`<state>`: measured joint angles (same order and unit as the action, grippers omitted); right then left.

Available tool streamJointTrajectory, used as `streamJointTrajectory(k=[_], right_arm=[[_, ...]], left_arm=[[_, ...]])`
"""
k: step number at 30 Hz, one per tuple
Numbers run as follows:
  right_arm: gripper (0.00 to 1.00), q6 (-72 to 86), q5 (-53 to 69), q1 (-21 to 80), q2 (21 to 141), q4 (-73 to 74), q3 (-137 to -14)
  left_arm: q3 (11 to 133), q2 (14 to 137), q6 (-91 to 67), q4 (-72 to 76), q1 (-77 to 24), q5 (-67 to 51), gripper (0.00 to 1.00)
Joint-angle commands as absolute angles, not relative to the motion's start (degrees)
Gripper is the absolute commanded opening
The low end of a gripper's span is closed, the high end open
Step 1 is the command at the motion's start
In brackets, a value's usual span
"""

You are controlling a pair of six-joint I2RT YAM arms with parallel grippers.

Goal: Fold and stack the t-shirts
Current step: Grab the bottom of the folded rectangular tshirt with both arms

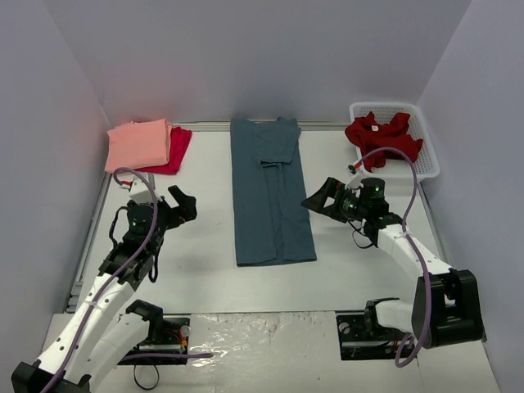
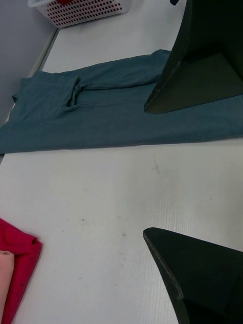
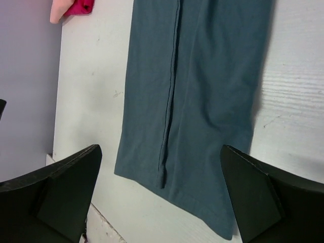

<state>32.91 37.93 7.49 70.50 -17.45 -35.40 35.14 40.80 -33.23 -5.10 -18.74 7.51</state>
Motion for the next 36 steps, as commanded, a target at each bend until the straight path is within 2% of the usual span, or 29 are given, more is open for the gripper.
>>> streamJointTrajectory(k=[1, 5, 9, 15, 20, 25, 31, 36], right_arm=[[1.0, 35.3, 36.7, 7.1, 67.8, -17.2, -36.1], [1.0, 33.7, 30.6, 7.1, 63.9, -14.2, -34.3], [1.0, 32.1, 31.8, 7.1, 62.4, -11.4, -33.8], [1.0, 29.7, 29.0, 7.1, 60.0, -7.6, -32.3], [1.0, 27.3, 26.7, 7.1, 61.3, -2.7, -32.5], [1.0, 27.6, 25.0, 7.2, 62.9, -1.4, -30.9], [1.0, 28.5, 24.3, 7.3, 63.4, -1.5, -29.0], [1.0, 29.4, 23.6, 7.5, 63.4, -1.6, -28.3]], left_arm=[[35.9, 39.9, -35.0, -7.4, -18.9, 5.9, 0.94], [33.5, 36.3, -36.6, -5.6, -18.9, 7.3, 0.94], [30.6, 35.8, -39.3, -3.0, -18.8, 2.3, 0.94], [34.0, 44.6, -41.7, -6.2, -19.0, -11.3, 0.94], [29.5, 43.6, -42.1, -2.9, -19.2, -17.7, 0.94], [28.5, 44.9, -41.9, -7.4, -19.5, -19.5, 0.94], [22.1, 47.1, -45.8, -1.1, -22.8, -22.8, 0.99], [20.6, 49.4, -46.7, -1.0, -27.5, -19.7, 1.0]])
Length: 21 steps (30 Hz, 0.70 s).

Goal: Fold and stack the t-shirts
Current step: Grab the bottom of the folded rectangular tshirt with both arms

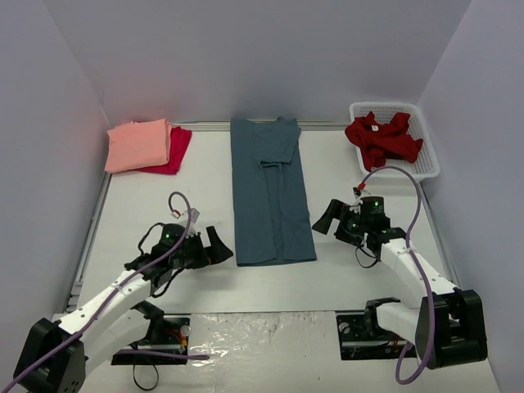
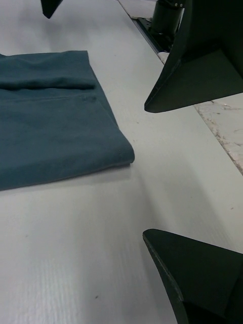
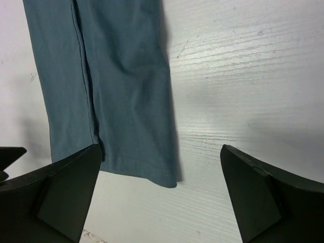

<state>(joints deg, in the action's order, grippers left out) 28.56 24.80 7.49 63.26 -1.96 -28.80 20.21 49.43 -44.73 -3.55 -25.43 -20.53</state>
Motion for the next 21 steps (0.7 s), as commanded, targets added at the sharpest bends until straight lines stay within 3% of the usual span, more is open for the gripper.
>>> streamJointTrajectory(k=[1, 6, 7, 21], right_arm=[[1.0, 29.6, 23.5, 7.5, 63.1, -1.6, -28.1], [1.0, 30.8, 23.5, 7.9, 62.1, -2.3, -26.7], [1.0, 31.5, 23.6, 8.0, 62.2, -2.5, -26.5], [1.0, 31.7, 22.7, 10.5, 63.8, -3.3, -26.7]], left_arm=[[20.1, 49.4, -47.1, -1.0, -29.4, -17.9, 1.0], [18.8, 52.6, -48.2, 4.4, -31.6, -17.5, 1.0], [18.7, 53.8, -48.5, 5.8, -31.8, -18.0, 0.95], [20.8, 70.6, -48.8, 17.6, -34.3, -22.4, 0.84]])
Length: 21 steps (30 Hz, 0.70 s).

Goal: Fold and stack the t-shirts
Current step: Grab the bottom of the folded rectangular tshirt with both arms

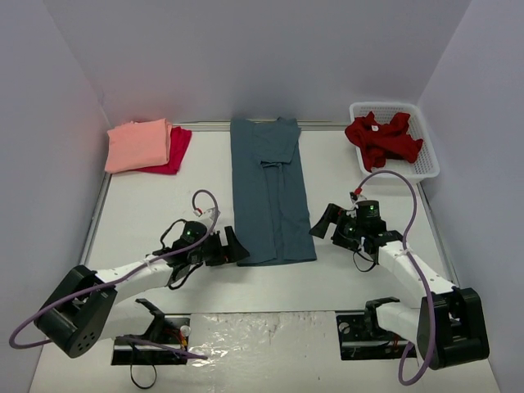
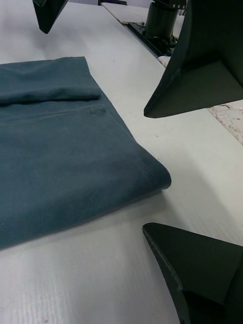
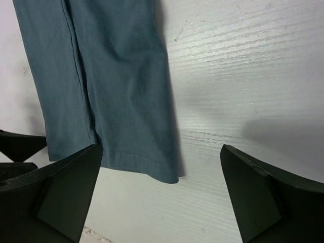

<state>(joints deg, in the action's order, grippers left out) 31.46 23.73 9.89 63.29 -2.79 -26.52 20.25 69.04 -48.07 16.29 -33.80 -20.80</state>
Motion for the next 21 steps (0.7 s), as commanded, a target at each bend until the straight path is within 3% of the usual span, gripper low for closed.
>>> streamJointTrajectory(k=[1, 7, 15, 21], right_arm=[[1.0, 31.7, 22.5, 10.7, 64.2, -3.2, -26.6], [1.0, 32.3, 22.1, 11.1, 63.8, -3.2, -25.9], [1.0, 33.6, 21.3, 12.1, 62.9, -3.2, -25.3], [1.0, 33.6, 20.6, 12.8, 63.3, -3.2, -25.2]], left_arm=[[21.0, 71.4, -48.7, 18.0, -34.5, -22.8, 0.84], [20.2, 70.8, -48.7, 16.9, -34.7, -24.1, 0.71], [18.0, 65.2, -48.3, 12.0, -35.7, -22.9, 0.7], [17.4, 68.0, -48.1, 14.1, -35.9, -22.5, 0.64]])
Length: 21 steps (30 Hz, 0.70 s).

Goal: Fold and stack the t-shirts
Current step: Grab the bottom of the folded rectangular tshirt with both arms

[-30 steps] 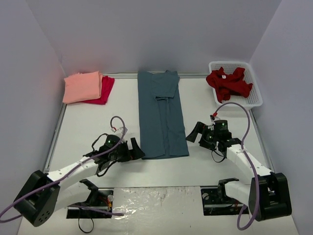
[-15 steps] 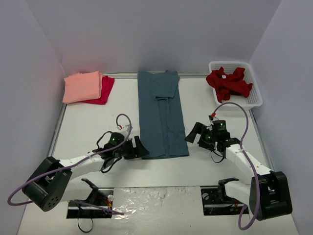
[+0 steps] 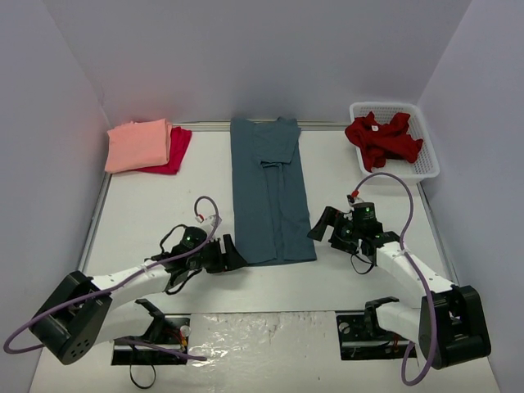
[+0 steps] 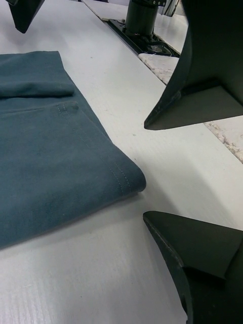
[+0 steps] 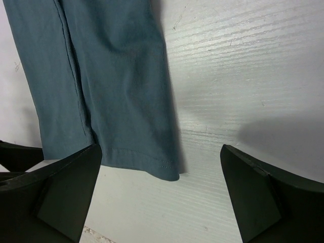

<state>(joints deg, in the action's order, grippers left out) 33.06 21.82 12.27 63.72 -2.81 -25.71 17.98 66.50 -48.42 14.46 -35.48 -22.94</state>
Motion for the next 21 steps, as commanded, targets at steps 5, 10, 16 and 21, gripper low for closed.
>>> streamJointTrajectory(k=[5, 10, 16, 21], right_arm=[[1.0, 33.6, 20.2, 13.2, 63.3, -3.3, -25.0], [1.0, 33.6, 20.2, 13.4, 63.3, -3.2, -24.9], [1.0, 33.5, 20.1, 13.5, 63.4, -3.2, -24.9], [1.0, 33.4, 20.0, 13.5, 63.6, -3.3, -24.9]], left_arm=[[16.6, 71.8, -48.9, 18.7, -36.3, -23.1, 0.62], [16.3, 75.1, -49.7, 21.9, -36.6, -23.6, 0.59], [16.6, 74.5, -48.7, 20.0, -36.7, -23.1, 0.45], [17.1, 73.6, -47.6, 17.4, -36.7, -22.3, 0.39]])
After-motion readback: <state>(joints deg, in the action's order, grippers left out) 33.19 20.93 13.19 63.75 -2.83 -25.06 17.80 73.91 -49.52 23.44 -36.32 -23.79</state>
